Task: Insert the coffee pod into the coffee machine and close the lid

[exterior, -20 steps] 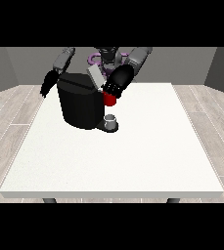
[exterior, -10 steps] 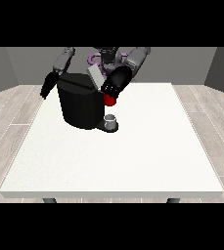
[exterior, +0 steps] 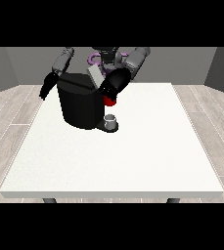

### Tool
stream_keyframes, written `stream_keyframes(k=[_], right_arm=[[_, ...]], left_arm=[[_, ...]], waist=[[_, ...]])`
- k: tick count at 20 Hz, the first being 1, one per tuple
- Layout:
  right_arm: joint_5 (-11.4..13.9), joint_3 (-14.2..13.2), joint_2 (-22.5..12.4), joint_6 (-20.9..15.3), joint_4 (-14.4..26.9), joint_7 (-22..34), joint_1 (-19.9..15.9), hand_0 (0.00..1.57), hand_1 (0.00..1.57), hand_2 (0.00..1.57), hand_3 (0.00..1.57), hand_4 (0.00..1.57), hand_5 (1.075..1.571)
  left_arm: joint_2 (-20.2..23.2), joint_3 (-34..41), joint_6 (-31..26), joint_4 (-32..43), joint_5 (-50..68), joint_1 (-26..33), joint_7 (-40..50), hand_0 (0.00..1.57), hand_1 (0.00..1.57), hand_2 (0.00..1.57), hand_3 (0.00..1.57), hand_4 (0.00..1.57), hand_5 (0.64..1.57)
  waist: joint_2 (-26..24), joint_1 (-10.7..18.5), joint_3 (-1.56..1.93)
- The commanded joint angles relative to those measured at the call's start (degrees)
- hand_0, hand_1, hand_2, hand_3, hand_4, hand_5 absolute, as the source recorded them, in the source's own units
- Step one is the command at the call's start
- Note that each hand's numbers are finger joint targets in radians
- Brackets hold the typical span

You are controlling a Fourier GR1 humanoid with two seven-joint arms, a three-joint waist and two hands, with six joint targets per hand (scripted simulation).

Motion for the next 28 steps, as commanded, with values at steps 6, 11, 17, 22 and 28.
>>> stream_keyframes(k=[6, 11, 17, 22, 28], right_arm=[[2.01, 2.18, 0.6, -0.67, -2.56, 2.53, -0.56, 0.0, 0.0, 0.0, 0.0, 0.21, 1.571], [1.33, 0.22, 0.34, -1.44, 0.55, -1.3, 1.04, 0.0, 0.0, 0.0, 0.0, 0.12, 1.571], [-0.13, -0.31, 0.35, -0.12, 0.77, -0.91, -0.11, 0.0, 0.0, 0.0, 0.0, 0.13, 1.571], [-0.5, 0.14, 1.02, 0.43, 1.0, -0.66, 1.84, 0.0, 0.0, 0.0, 0.0, 0.0, 1.571], [-0.46, 0.85, 2.45, 0.3, 2.63, -0.74, 11.54, 0.0, 0.0, 0.0, 0.0, 0.0, 1.571]], left_arm=[[2.99, -0.63, 3.2, 1.53, -2.99, -0.82, -2.89, 0.81, 0.81, 0.91, 0.66, 0.0, 1.571], [2.94, -1.1, 3.88, 0.53, -4.12, -0.05, -2.09, 0.0, 0.0, 0.63, 0.51, 0.0, 1.571], [3.33, -0.34, 3.88, 0.57, -3.98, -0.72, -2.83, 0.0, 0.0, 0.53, 0.45, 0.0, 1.571], [1.73, -0.53, 2.82, 1.84, -4.18, 1.54, -1.3, 0.0, 0.0, 0.3, 0.2, 0.0, 1.571], [-3.11, -0.77, -0.26, 1.69, -1.71, 10.83, -2.21, 0.0, 0.0, 0.0, 0.0, 0.0, 1.571]], waist=[[1.48, -2.2, -0.08], [1.87, -0.27, -0.05], [0.89, 0.36, -0.05], [-2.37, 1.13, -0.05], [-14.74, 6.57, -0.08]])
